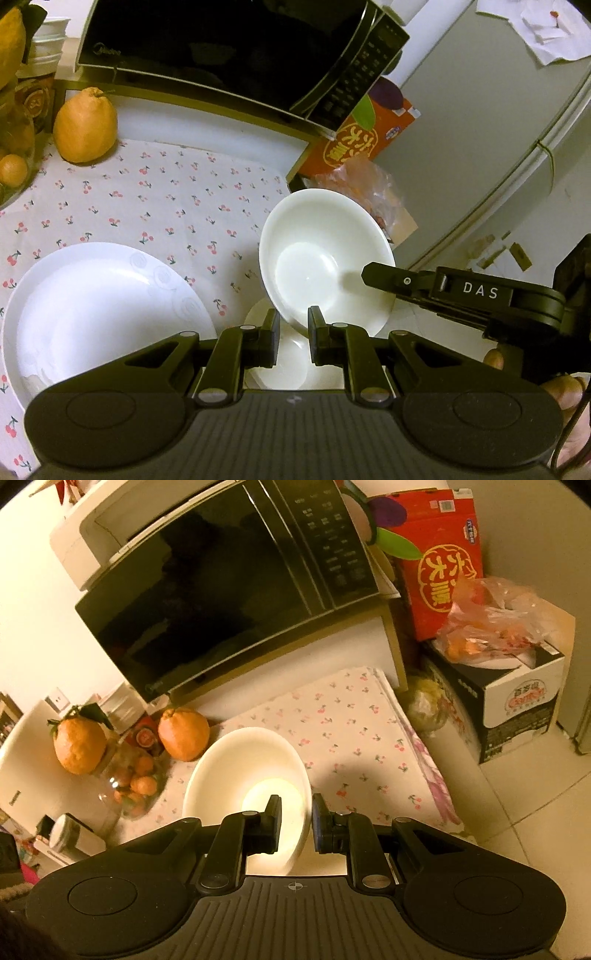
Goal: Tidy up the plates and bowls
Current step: 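Lift the white bowl with both grippers and carry it to the nested bowls, then lower the bowl into the nested bowls and open both grippers, then move both grippers to the rim of the nested bowl stack and close, then lift the bowl stack with both grippers and carry it over the plates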
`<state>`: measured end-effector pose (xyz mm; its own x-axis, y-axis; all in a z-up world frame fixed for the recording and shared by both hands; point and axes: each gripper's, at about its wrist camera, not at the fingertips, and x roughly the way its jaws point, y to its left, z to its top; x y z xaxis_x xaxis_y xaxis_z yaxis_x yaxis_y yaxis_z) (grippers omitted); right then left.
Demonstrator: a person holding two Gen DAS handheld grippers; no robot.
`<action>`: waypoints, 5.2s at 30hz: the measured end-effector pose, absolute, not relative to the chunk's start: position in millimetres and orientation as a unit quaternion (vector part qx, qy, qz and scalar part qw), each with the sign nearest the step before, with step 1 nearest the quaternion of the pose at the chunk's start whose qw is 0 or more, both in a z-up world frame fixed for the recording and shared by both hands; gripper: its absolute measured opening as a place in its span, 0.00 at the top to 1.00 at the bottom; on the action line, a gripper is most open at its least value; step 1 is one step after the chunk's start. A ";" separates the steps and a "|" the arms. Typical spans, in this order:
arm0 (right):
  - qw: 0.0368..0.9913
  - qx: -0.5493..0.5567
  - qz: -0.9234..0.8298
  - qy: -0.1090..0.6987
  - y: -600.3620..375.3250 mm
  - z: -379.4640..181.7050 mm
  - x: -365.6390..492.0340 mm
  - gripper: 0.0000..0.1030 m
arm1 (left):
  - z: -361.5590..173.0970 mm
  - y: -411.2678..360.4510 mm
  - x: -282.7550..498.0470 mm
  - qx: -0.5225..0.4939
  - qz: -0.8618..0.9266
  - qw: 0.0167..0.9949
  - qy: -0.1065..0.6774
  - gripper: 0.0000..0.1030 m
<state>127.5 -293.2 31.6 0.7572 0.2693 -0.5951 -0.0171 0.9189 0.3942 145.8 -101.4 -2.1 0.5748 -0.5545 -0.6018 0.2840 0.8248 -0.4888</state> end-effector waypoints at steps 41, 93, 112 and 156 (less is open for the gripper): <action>0.873 0.122 0.015 0.471 -287.0 -11.5 137.0 0.81 | -35.2 -120.3 145.2 -0.124 -0.221 0.840 0.480 0.86; 0.904 0.175 0.105 0.375 -310.1 -42.7 119.6 0.08 | -61.6 -158.5 107.4 0.172 -0.358 0.867 0.301 0.01; 0.901 0.152 0.095 0.395 -288.8 -58.1 132.6 0.40 | -71.3 -174.9 120.5 0.234 -0.335 0.860 0.305 0.13; 0.931 0.078 0.164 0.318 -198.8 4.1 117.0 0.55 | -7.0 -93.5 94.4 0.169 -0.277 0.906 0.272 0.14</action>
